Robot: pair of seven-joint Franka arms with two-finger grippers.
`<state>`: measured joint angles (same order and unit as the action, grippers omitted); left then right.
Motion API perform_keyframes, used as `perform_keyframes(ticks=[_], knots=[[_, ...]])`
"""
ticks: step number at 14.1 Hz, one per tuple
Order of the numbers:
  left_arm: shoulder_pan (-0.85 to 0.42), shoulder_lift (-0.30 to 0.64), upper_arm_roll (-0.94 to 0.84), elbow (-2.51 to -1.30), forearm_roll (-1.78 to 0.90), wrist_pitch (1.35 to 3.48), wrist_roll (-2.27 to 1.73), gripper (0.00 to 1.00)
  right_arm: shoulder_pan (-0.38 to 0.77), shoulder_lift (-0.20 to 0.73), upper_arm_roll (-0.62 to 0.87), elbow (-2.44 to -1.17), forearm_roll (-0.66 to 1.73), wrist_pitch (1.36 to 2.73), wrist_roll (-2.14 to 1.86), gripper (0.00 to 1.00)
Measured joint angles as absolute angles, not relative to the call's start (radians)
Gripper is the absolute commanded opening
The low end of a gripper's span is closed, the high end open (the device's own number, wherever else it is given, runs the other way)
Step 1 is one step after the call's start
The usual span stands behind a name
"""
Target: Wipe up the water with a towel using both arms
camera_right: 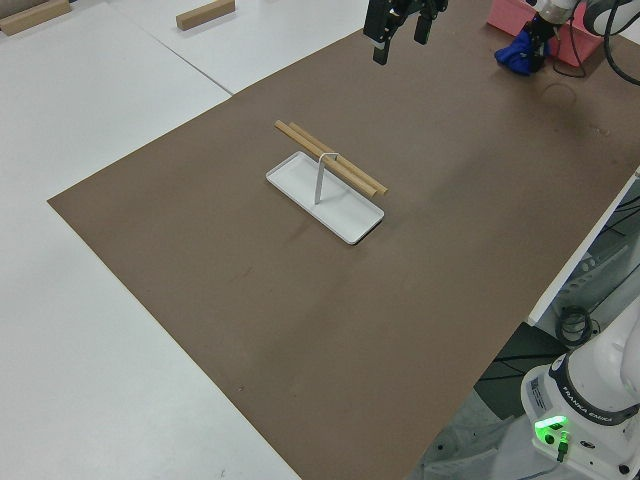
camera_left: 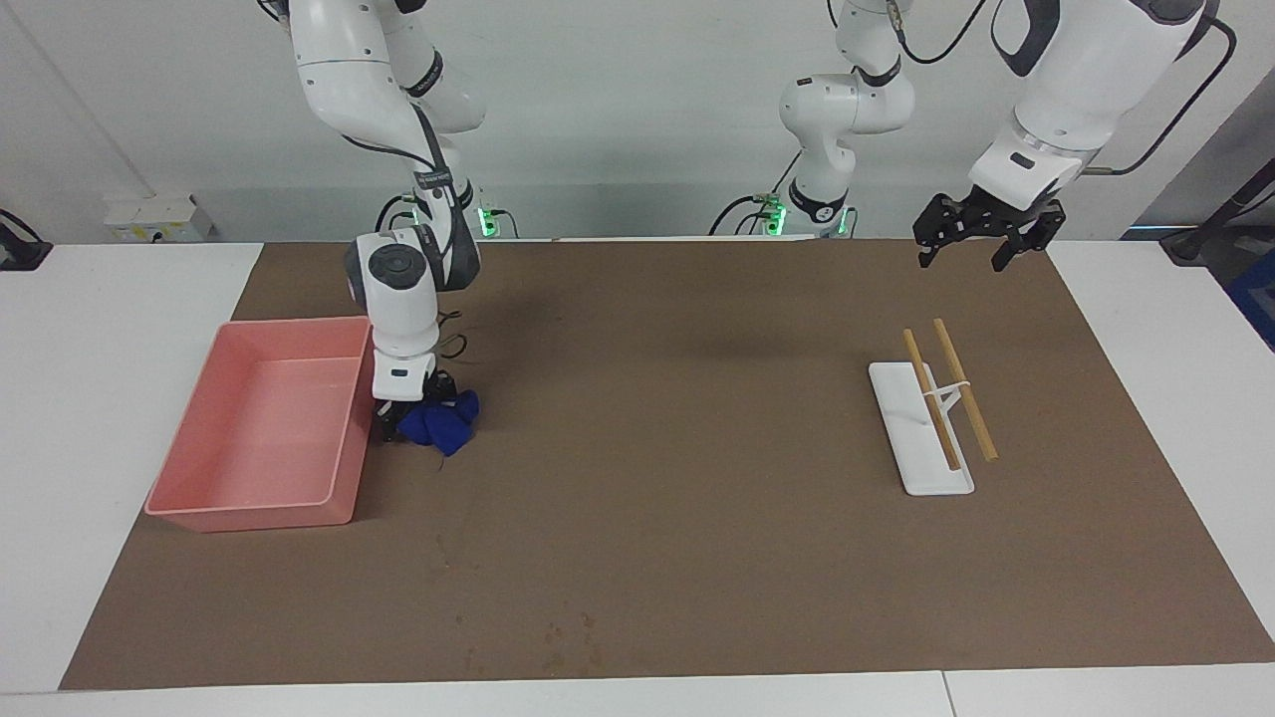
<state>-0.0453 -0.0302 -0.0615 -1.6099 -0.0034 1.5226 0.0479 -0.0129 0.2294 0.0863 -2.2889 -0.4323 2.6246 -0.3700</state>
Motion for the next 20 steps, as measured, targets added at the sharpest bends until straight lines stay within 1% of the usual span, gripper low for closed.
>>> perform_keyframes(ticks=[4, 7, 12, 16, 20], knots=[[-0.045, -0.03, -0.061, -1.61, -0.003, 1.523, 0.048, 1.0, -0.02, 0.253, 0.084, -2.26, -0.446, 2.646, -0.372, 0.0], [-0.045, -0.03, -0.061, -1.61, -0.003, 1.522, 0.048, 1.0, -0.02, 0.258, 0.086, -2.253, -0.442, 2.646, -0.278, 0.0], [-0.045, -0.03, -0.061, -1.61, -0.003, 1.522, 0.048, 1.0, 0.015, 0.271, 0.126, -2.236, -0.33, 2.646, -0.195, 0.0], [-0.045, -0.03, -0.061, -1.61, -0.003, 1.522, 0.048, 1.0, 0.019, 0.314, 0.126, -2.175, -0.327, 2.65, -0.186, 0.0], [-0.045, -0.03, -0.061, -1.61, -0.003, 1.522, 0.048, 1.0, 0.014, 0.385, 0.123, -2.074, -0.327, 2.652, -0.224, 0.0]])
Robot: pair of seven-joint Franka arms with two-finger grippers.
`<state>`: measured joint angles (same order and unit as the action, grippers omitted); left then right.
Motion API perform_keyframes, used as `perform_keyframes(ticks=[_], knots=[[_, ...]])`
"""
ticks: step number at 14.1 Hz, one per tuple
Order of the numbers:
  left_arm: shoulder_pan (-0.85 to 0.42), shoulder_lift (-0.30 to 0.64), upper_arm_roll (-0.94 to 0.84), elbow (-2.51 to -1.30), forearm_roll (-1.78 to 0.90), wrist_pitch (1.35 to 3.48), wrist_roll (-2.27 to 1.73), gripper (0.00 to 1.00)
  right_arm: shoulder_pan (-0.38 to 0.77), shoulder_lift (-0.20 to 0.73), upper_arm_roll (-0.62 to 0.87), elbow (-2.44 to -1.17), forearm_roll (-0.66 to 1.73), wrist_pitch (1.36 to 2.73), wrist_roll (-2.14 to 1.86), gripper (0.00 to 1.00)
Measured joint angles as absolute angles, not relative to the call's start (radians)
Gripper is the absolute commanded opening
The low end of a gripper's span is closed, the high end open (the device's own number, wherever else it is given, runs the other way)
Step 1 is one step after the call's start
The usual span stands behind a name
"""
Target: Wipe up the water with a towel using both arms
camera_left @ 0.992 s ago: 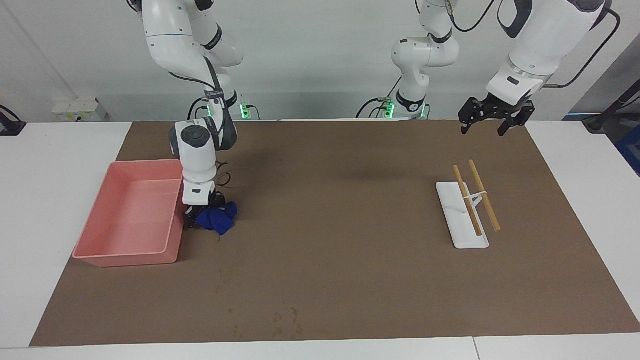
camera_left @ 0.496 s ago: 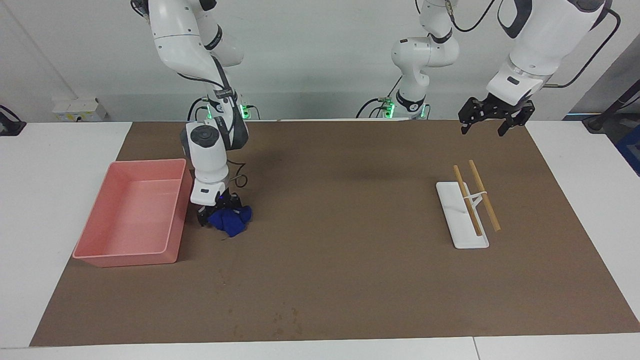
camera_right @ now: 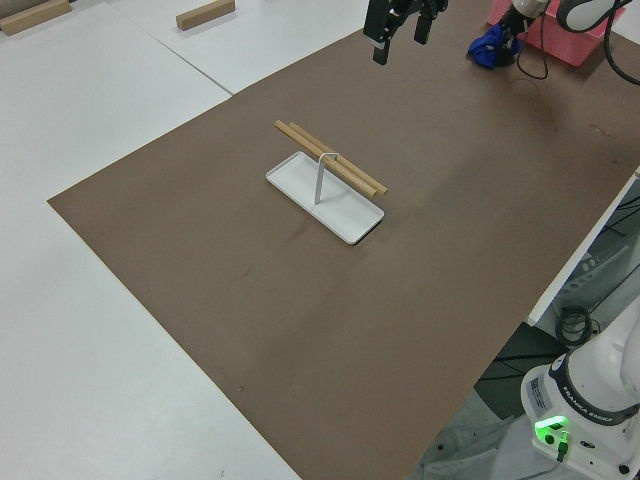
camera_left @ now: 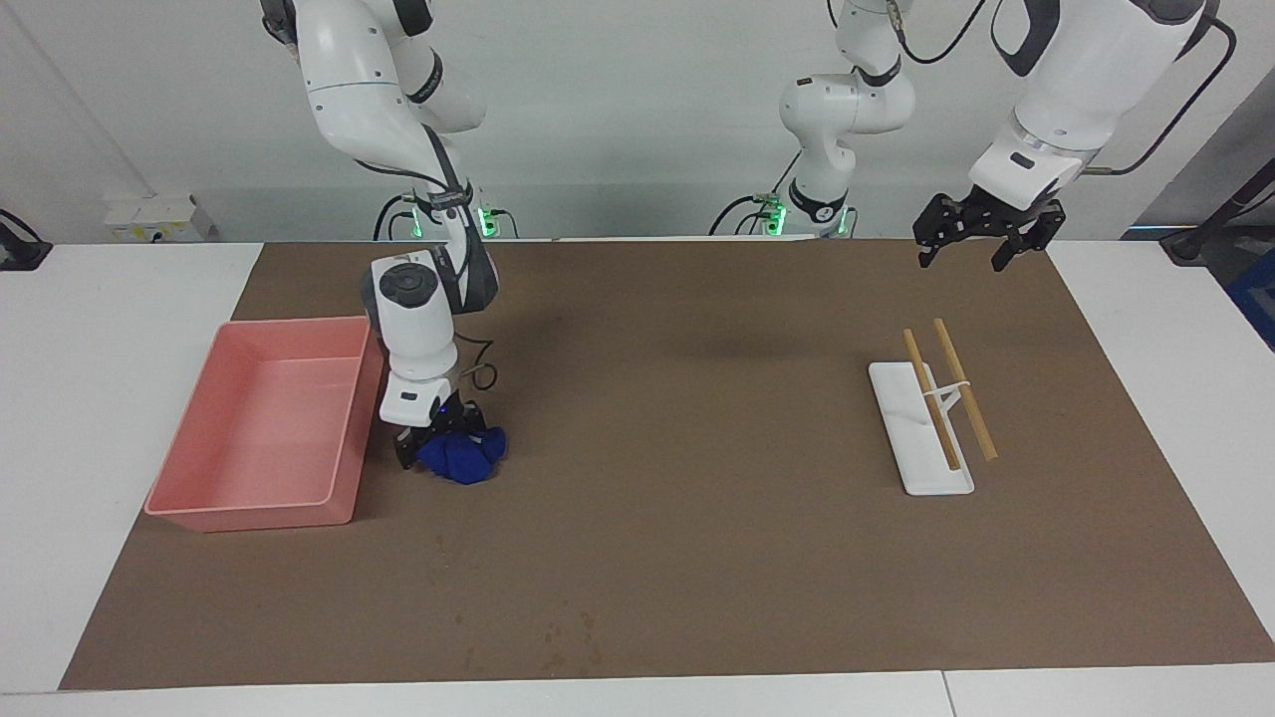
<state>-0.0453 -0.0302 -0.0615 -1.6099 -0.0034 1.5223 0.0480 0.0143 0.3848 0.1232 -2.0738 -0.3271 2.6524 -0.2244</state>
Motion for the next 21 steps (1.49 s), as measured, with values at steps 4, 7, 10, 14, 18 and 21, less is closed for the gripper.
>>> perform_keyframes(ticks=[4, 7, 10, 14, 18, 21], knots=[[-0.045, -0.03, -0.061, -1.61, -0.003, 1.522, 0.048, 1.0, -0.005, 0.436, 0.123, -1.996, -0.327, 2.648, -0.267, 0.0], [-0.045, -0.03, -0.061, -1.61, -0.003, 1.522, 0.048, 1.0, -0.006, 0.443, 0.124, -1.939, -0.327, 2.548, -0.269, 0.0], [-0.045, -0.03, -0.061, -1.61, -0.003, 1.522, 0.048, 1.0, -0.006, 0.425, 0.148, -1.873, -0.327, 2.414, -0.269, 0.0], [-0.045, -0.03, -0.061, -1.61, -0.003, 1.522, 0.048, 1.0, -0.004, 0.331, 0.163, -1.84, -0.26, 2.221, -0.27, 0.0], [-0.045, -0.03, -0.061, -1.61, -0.003, 1.522, 0.048, 1.0, -0.009, 0.208, 0.162, -1.826, -0.237, 2.04, -0.33, 0.0], [-0.045, -0.03, -0.061, -1.61, -0.003, 1.522, 0.048, 1.0, -0.047, 0.112, 0.16, -1.825, -0.235, 1.92, -0.412, 0.0]])
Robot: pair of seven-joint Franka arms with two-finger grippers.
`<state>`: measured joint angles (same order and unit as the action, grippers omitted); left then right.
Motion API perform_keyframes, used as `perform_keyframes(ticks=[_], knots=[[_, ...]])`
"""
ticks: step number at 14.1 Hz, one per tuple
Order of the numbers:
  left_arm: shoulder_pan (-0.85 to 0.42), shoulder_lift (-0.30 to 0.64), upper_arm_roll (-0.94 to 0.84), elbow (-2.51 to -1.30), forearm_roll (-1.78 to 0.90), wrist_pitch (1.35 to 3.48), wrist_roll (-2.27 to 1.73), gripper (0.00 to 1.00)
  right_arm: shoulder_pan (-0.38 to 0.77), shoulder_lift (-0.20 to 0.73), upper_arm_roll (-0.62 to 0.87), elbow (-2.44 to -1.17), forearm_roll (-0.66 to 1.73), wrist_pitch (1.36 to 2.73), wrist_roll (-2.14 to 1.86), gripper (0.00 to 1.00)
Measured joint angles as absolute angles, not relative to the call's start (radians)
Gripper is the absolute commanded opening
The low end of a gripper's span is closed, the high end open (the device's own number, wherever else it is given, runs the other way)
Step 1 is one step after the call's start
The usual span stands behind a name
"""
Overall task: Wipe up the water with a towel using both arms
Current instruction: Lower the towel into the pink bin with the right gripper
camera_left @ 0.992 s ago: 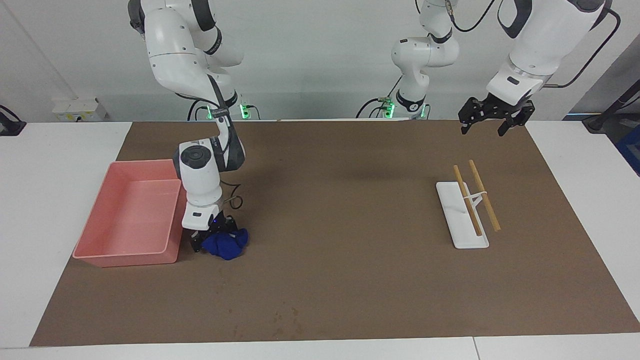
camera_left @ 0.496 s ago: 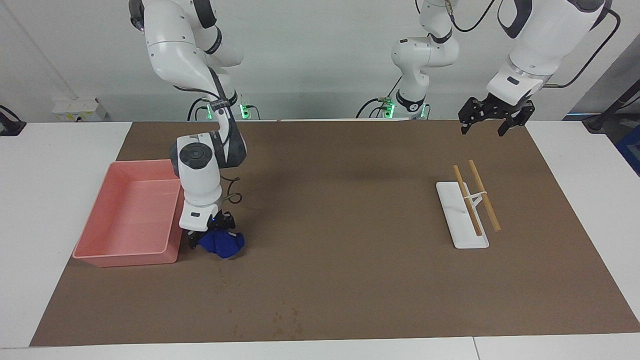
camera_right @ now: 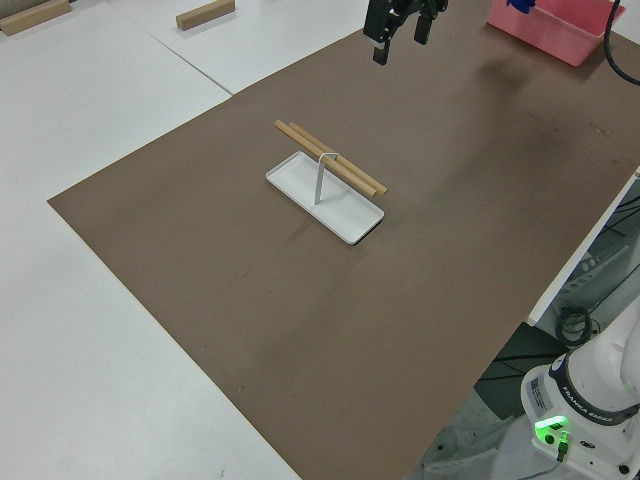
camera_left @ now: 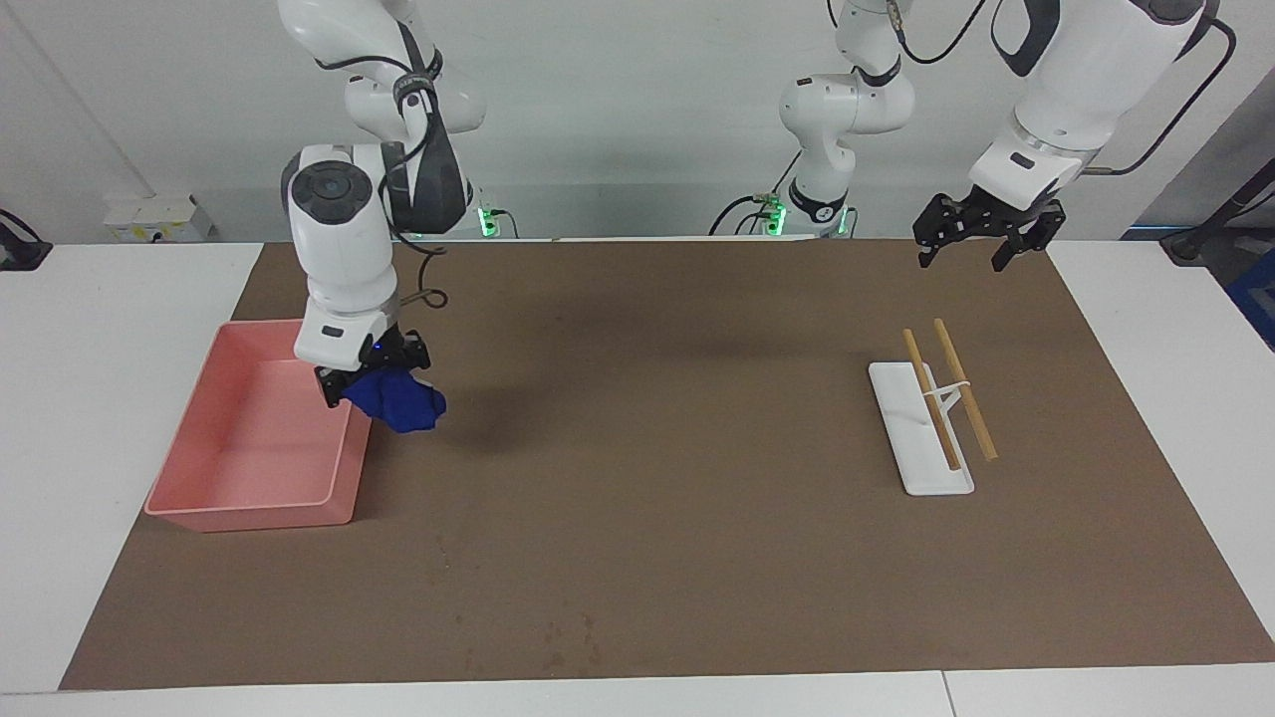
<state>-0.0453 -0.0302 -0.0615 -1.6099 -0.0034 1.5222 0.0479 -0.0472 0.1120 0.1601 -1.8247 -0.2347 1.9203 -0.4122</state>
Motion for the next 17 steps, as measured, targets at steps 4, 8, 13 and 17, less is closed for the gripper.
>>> perform_keyframes(ticks=[4, 8, 13, 17], knots=[[-0.045, -0.03, -0.061, -1.61, -0.003, 1.522, 0.048, 1.0, -0.137, 0.047, 0.157, -1.825, -0.233, 1.854, -0.569, 0.0], [-0.045, -0.03, -0.061, -1.61, -0.003, 1.522, 0.048, 1.0, -0.225, 0.046, 0.153, -1.83, -0.232, 1.856, -0.693, 0.0], [-0.045, -0.03, -0.061, -1.61, -0.003, 1.522, 0.048, 1.0, -0.273, 0.056, 0.153, -1.944, -0.231, 2.026, -0.722, 0.0], [-0.045, -0.03, -0.061, -1.61, -0.003, 1.522, 0.048, 1.0, -0.333, 0.099, 0.151, -2.004, -0.231, 2.14, -0.775, 0.0]])
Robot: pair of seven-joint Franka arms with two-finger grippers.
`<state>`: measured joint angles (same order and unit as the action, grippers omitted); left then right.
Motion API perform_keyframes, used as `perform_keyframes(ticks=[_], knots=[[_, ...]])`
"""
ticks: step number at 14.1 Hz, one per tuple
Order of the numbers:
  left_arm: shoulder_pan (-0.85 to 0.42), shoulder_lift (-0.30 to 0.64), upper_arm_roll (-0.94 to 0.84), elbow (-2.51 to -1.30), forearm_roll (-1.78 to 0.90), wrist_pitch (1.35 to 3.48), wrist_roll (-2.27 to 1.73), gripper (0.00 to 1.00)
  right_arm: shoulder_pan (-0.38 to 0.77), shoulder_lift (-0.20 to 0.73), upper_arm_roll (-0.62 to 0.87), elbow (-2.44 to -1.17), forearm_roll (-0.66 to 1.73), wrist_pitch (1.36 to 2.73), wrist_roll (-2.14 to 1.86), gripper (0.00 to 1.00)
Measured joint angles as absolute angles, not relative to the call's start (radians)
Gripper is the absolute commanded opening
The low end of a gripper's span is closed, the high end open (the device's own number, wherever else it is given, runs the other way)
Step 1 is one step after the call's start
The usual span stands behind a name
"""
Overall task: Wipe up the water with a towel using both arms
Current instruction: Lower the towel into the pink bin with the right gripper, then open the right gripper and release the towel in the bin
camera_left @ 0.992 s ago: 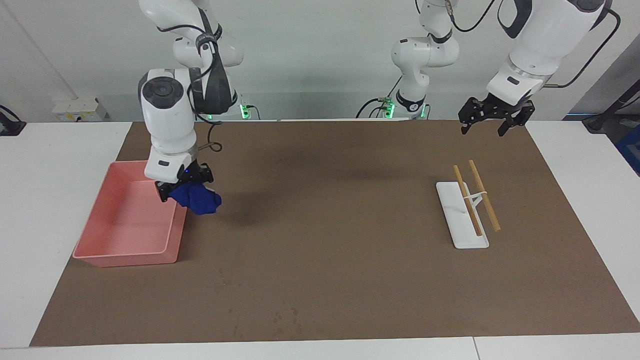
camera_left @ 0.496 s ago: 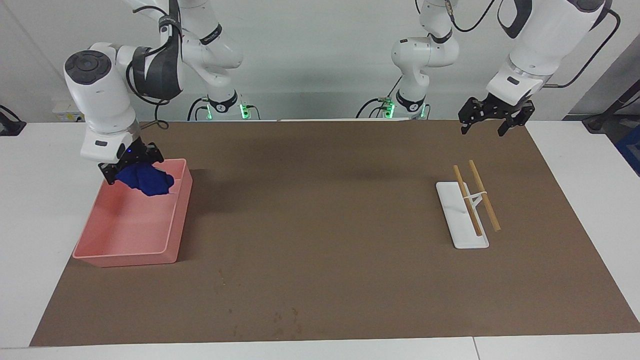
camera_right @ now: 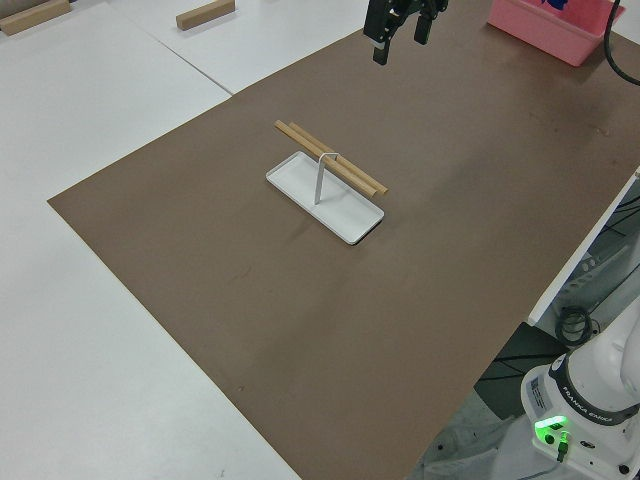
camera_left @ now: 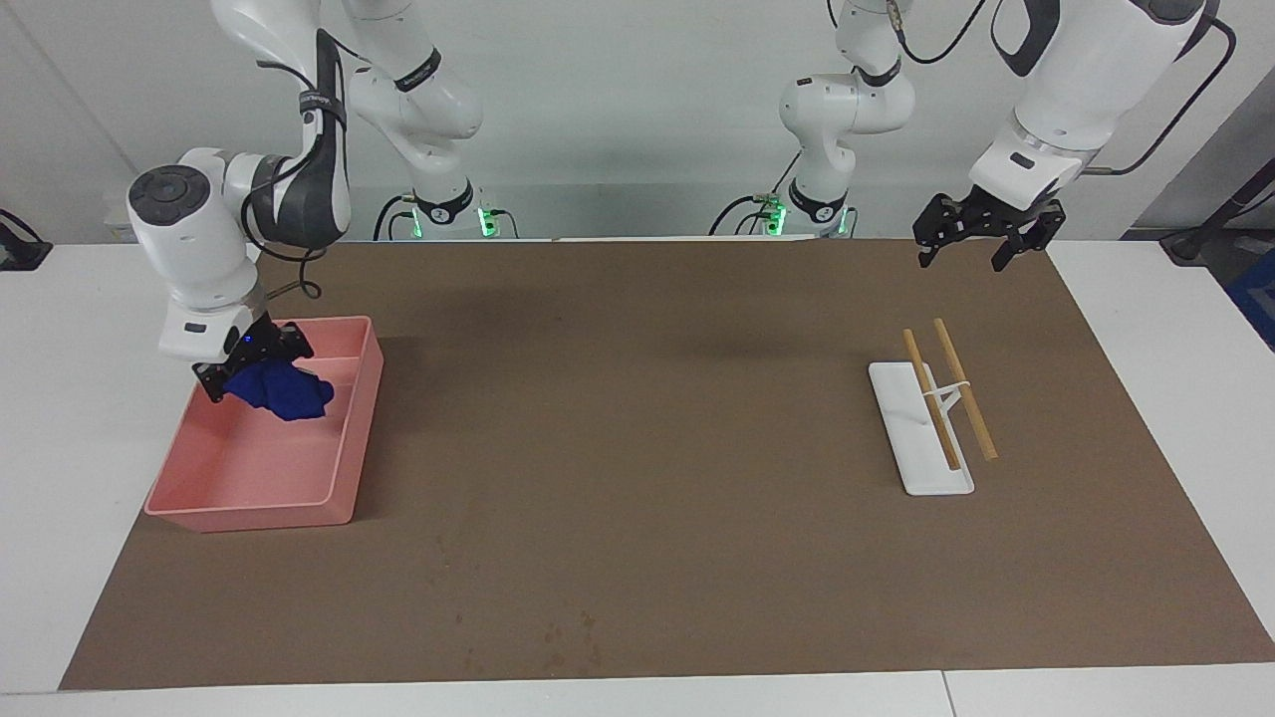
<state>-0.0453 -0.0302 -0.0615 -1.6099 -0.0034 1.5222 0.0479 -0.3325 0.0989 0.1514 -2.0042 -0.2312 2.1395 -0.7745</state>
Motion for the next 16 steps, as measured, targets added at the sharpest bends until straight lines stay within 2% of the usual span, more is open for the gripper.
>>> perform_keyframes(ticks=[1, 2, 3, 10, 13, 16], knots=[[-0.045, -0.03, -0.061, -1.61, -0.003, 1.522, 0.048, 1.0, -0.335, 0.106, 0.151, -2.008, -0.231, 2.147, -0.775, 0.06], [-0.045, -0.03, -0.061, -1.61, -0.003, 1.522, 0.048, 1.0, -0.334, 0.108, 0.153, -2.01, -0.231, 2.15, -0.775, 0.58], [-0.045, -0.03, -0.061, -1.61, -0.003, 1.522, 0.048, 1.0, -0.333, 0.108, 0.155, -2.011, -0.231, 2.15, -0.775, 1.0], [-0.045, -0.03, -0.061, -1.61, -0.003, 1.522, 0.048, 1.0, -0.33, 0.093, 0.163, -1.993, -0.231, 2.136, -0.775, 1.0], [-0.045, -0.03, -0.061, -1.61, -0.003, 1.522, 0.048, 1.0, -0.282, 0.053, 0.167, -1.933, -0.226, 2.045, -0.775, 1.0], [-0.045, -0.03, -0.061, -1.61, -0.003, 1.522, 0.048, 1.0, -0.236, 0.0, 0.17, -1.865, -0.125, 1.952, -0.775, 1.0]])
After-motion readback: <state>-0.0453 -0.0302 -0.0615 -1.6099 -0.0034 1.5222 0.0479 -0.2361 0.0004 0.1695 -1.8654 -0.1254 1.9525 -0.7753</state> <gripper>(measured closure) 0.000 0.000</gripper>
